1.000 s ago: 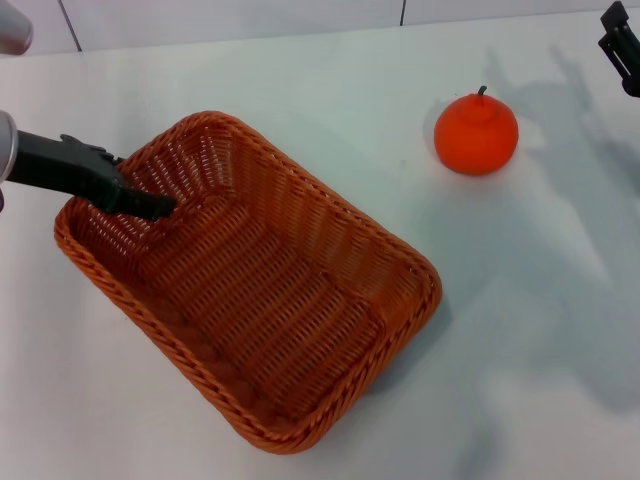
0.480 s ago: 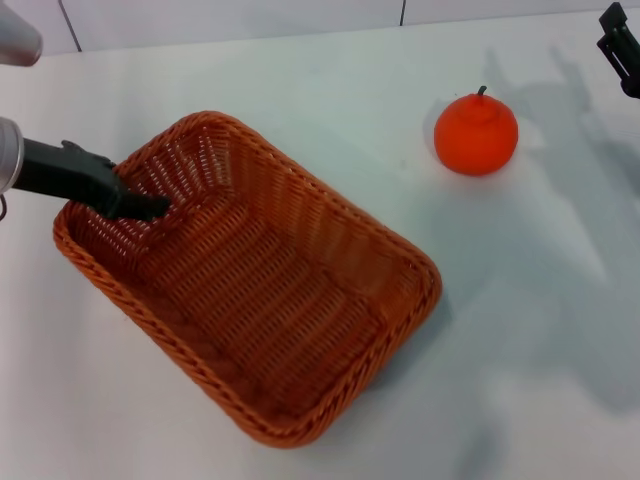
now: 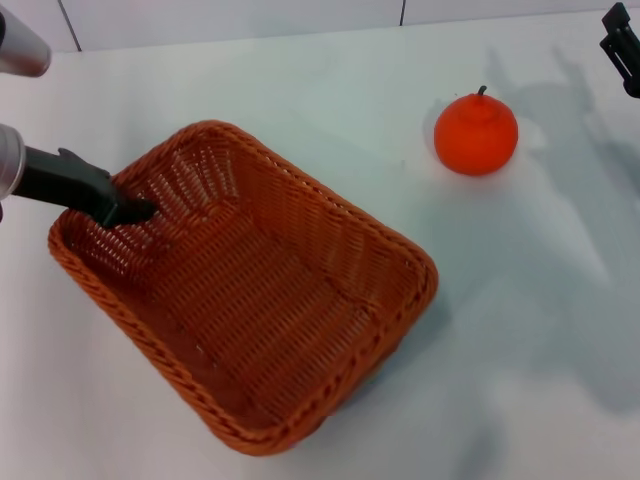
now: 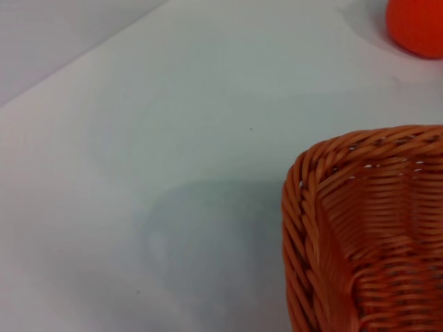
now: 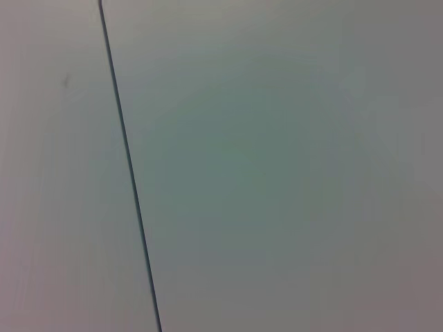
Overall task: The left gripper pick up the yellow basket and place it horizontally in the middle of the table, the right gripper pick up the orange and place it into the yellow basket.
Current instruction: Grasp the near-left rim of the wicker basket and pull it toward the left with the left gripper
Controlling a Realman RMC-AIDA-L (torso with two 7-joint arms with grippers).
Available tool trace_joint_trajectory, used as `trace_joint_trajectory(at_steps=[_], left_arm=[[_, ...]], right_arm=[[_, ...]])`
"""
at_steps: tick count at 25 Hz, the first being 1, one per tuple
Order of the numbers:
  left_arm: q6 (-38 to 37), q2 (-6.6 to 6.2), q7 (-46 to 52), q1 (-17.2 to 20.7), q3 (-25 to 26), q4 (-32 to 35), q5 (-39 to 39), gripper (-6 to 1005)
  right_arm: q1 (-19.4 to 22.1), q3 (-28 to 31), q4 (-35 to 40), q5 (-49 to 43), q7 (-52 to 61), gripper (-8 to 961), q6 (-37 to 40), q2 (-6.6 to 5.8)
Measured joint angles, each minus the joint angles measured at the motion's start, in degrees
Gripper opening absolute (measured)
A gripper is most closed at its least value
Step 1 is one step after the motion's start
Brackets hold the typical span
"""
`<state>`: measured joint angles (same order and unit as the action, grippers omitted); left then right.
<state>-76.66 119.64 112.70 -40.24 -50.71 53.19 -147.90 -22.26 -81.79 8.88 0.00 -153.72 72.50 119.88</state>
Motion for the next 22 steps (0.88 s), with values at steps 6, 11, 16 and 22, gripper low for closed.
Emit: trace_joint_trajectory(at_steps=[6,11,16,22], left_arm=[[-0.3,0.99,1.0,0.7,0.1,3.3,-0.1,288],[-1.1,1.05,1.8,0.6,-0.1,3.6,-0.3,255],[-1.5,1.02,2.7,0.5,0.1,3.7,-0.5,207],[-2.0,0.43,9.1,-0.2,0.5,3.8,-0.6,191]], right_arm=[[0.3,0.1,0.0,0.2,0.0,940,0.1,0.0],[0.4,0.1,-0.1,0.3,0.0,940,0.3,0.0],[0.5,0.1,-0.1,0.2,0.0,940,0.4,0.0],[0.6,0.1,-0.1,0.0,0.0,940,0.5,0.09]])
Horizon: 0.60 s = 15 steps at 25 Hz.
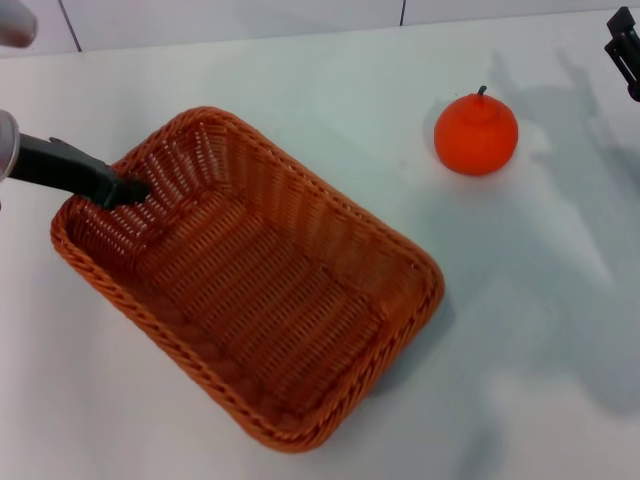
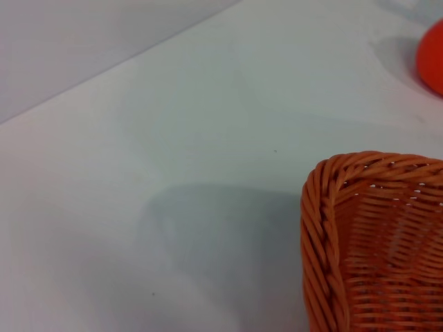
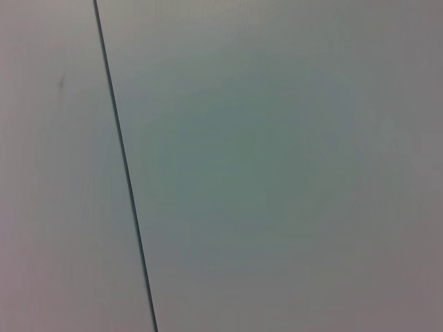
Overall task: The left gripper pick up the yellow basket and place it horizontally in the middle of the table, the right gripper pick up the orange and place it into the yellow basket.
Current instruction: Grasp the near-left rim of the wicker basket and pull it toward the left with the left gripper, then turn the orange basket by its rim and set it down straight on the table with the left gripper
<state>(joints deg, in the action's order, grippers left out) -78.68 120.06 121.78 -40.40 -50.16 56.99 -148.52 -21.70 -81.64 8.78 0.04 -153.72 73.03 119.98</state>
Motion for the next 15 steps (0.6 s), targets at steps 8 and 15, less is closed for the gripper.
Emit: trace_joint_trajectory(at_steps=[8,15], left_arm=[[-1.0,-0.85,8.6,-0.8,0.5,0.5,0.2,164],[-4.2,-1.39,15.4,-2.0,5.6,0.3,0.5,156]], right_arm=[[0.0,-0.1,0.0,0.0,0.0,940,0.0,0.0],[-0.1,-0.3,0.0,0.0,0.0,939,-0.2,-0.01]])
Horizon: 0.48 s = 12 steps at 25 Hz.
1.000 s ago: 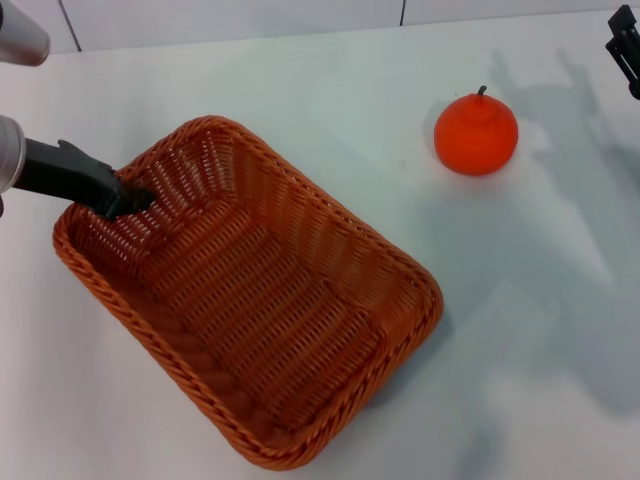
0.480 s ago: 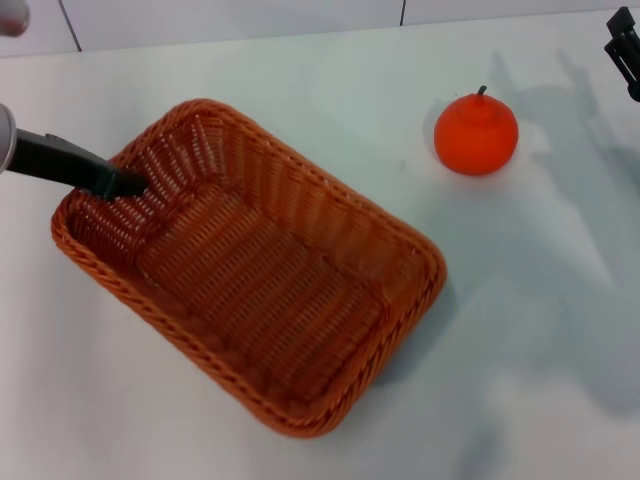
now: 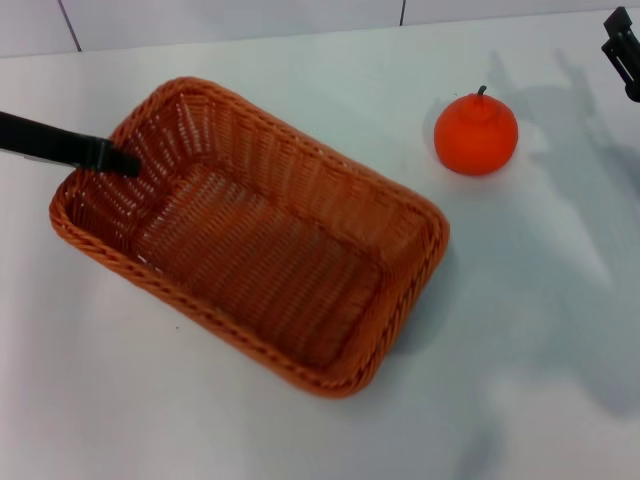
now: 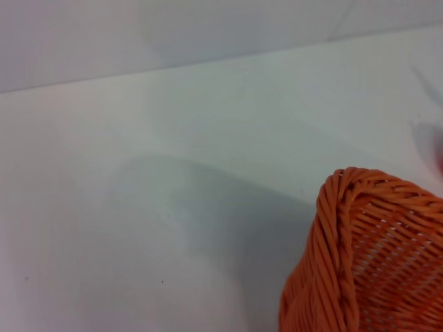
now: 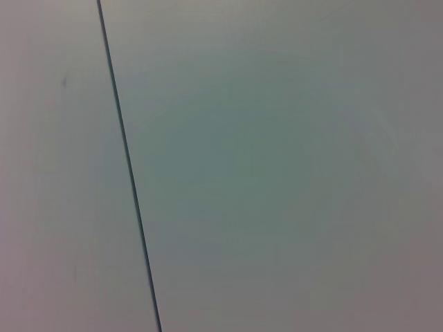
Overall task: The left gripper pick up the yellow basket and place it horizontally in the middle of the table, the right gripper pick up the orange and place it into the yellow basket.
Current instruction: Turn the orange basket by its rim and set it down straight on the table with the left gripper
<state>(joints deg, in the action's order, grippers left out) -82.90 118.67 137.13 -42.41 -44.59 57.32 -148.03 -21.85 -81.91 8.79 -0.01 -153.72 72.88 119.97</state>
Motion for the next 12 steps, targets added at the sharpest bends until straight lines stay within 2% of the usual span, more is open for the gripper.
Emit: trace_joint_trajectory(at_steps=[3,12], left_arm=[[-0.8,0.03,0.7,-0.3,2.6,0.1,0.0,156],[-1.4,0.32,4.0,-0.5,5.9,-0.3,0.1,149]], right_arm=[[-0.2,0.0,0.0,0.0,0.0,939,-0.3,0.0],[-0.6,-0.1,0.0,0.0,0.0,939,-0.5,-0.08]])
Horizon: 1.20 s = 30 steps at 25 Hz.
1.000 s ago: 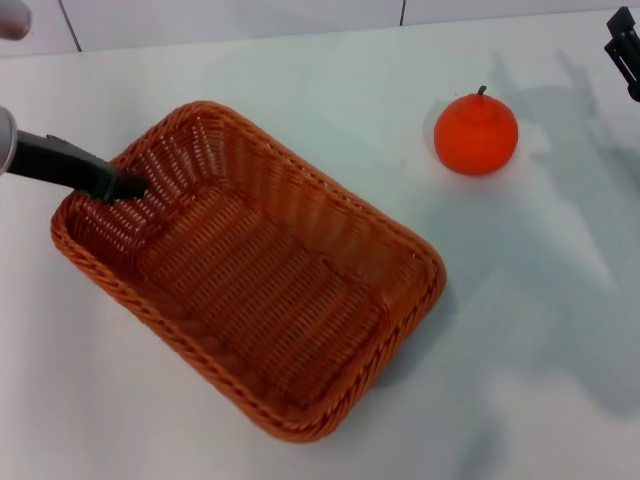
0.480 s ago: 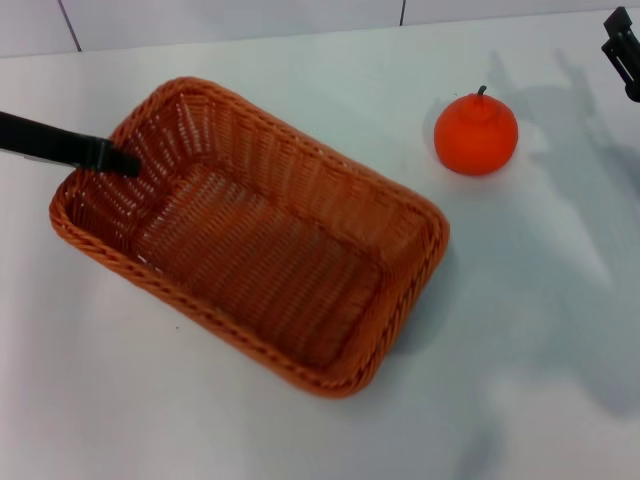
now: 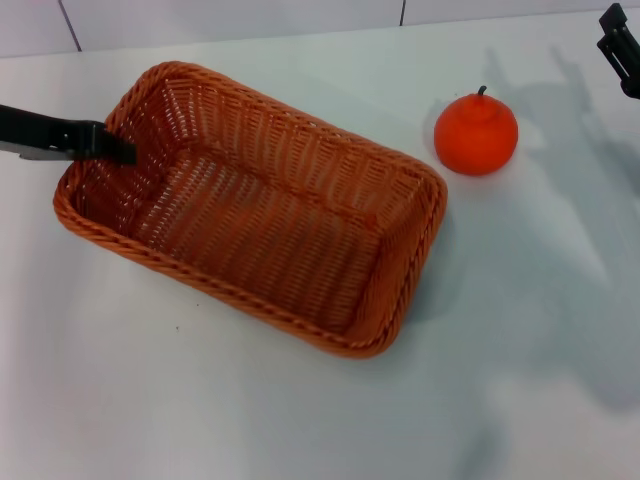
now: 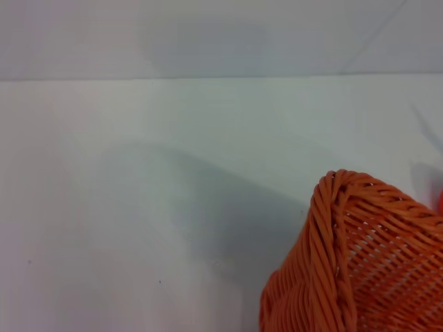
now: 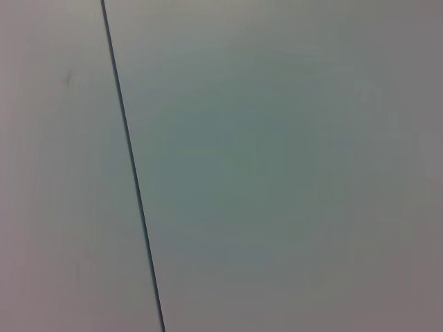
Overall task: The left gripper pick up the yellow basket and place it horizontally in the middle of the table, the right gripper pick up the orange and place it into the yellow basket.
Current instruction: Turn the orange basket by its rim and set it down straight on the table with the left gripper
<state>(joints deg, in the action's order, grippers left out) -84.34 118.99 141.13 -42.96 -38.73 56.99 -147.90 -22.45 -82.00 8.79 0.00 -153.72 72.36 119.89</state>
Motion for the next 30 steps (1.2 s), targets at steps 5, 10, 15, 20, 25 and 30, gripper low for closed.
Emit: trace_joint_trajectory(at_steps=[5,10,15,20,25,30], left_arm=[[0.0,0.63,1.5,0.7,3.2,0.0,2.0,149],[2.4,1.01,1.8,2.4,7.5,-1.4,4.7,149],[4.3,0.95,1.9,4.5,9.5,-2.8,6.4,149],[6.2,1.43,2.2,6.2,9.8,-2.6,7.1,148],[8.2,2.54,2.5,7.3,9.8,-1.7,7.5,148],[9.2,3.03,2.5,7.7,9.9,-1.7,7.5,148]], right_arm=[[-0.1,0.0,0.0,0.0,0.0,939,0.0,-0.01],[-0.1,0.2,0.0,0.0,0.0,939,-0.5,0.0],[-0.2,0.2,0.1,0.0,0.0,939,-1.2,0.0],[-0.2,0.2,0.2,0.0,0.0,939,-1.3,0.0],[-0.1,0.2,0.3,0.1,0.0,939,-1.4,0.0],[-0.2,0.3,0.2,0.1,0.0,939,-1.4,0.0]])
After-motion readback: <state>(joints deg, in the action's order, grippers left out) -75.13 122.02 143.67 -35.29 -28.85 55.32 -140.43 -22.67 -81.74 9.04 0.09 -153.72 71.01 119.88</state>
